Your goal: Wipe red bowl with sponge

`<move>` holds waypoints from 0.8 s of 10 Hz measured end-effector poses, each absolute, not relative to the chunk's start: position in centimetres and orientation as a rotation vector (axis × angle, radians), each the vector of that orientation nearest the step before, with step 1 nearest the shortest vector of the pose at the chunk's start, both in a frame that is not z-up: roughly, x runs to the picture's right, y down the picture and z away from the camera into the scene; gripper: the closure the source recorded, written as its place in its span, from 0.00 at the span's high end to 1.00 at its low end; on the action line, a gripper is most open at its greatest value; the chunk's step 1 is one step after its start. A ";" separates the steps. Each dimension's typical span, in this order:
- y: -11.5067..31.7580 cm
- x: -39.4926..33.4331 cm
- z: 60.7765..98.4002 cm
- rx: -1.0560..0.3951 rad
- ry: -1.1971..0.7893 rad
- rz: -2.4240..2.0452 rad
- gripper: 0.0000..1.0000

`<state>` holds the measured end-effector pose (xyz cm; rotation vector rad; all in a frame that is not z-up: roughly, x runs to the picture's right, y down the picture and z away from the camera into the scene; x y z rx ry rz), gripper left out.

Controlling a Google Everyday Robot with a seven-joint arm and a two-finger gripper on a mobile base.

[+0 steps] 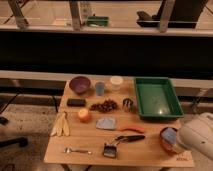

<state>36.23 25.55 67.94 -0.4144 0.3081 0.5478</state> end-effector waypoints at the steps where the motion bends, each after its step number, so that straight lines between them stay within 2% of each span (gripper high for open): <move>1: 26.0 36.1 67.5 -0.421 0.305 0.547 0.00; 8: 28.7 36.6 66.0 -0.465 0.317 0.554 0.00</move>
